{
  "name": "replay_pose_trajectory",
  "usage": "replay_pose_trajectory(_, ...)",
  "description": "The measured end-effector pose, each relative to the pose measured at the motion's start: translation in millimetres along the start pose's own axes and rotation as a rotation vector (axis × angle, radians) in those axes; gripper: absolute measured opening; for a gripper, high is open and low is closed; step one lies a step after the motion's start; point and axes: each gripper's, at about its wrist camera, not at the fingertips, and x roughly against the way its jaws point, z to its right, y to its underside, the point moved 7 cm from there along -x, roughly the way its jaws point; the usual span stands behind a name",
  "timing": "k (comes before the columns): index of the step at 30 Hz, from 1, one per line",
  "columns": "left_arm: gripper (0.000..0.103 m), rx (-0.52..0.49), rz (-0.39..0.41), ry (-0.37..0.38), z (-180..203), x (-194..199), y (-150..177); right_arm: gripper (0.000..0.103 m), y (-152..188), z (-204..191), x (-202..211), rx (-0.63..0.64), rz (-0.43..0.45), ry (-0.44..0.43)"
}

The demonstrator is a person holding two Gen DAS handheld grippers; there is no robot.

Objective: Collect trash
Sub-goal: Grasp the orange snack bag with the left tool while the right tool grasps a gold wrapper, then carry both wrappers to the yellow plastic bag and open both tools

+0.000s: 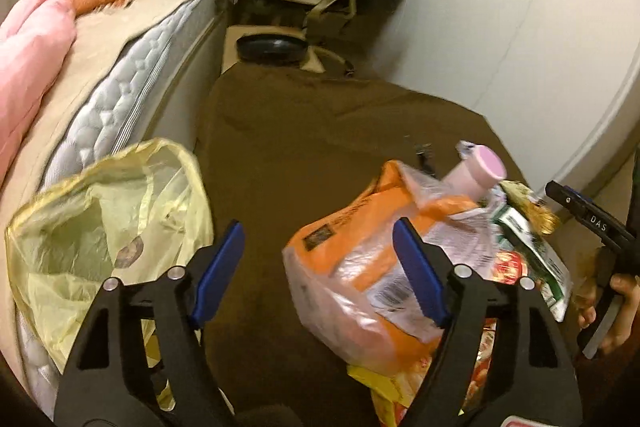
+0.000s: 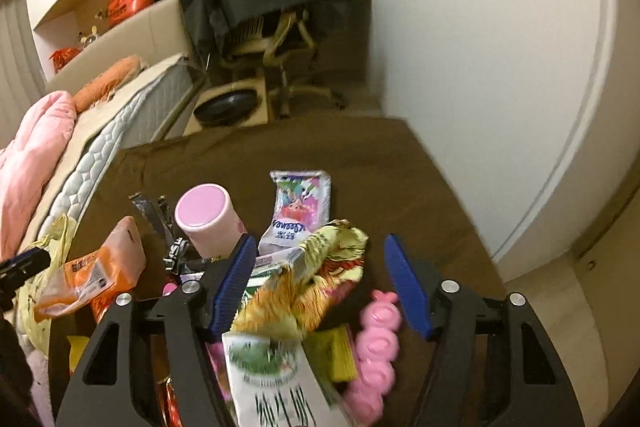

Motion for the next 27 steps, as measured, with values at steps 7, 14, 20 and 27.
replay_pose_trajectory(7, 0.058, 0.078, -0.111, 0.017, -18.3, -19.7, 22.7, 0.032, 26.6, -7.1, 7.1, 0.06, -0.023, 0.003)
replay_pose_trajectory(14, 0.037, 0.105, -0.187, 0.119, -1.3, -23.7, 42.0, 0.028, 28.9, -11.5, 48.0, 0.07, 0.051, 0.009)
replay_pose_trajectory(20, 0.022, 0.069, -0.109, 0.113, 6.8, 1.1, 38.6, 0.028, 26.9, -21.2, 83.1, 0.098, 0.107, 0.007)
replay_pose_trajectory(27, 0.017, -0.007, 0.055, 0.031, -3.4, 61.7, 18.4, 0.028, 26.3, -49.3, 108.5, 0.143, 0.149, -0.044)
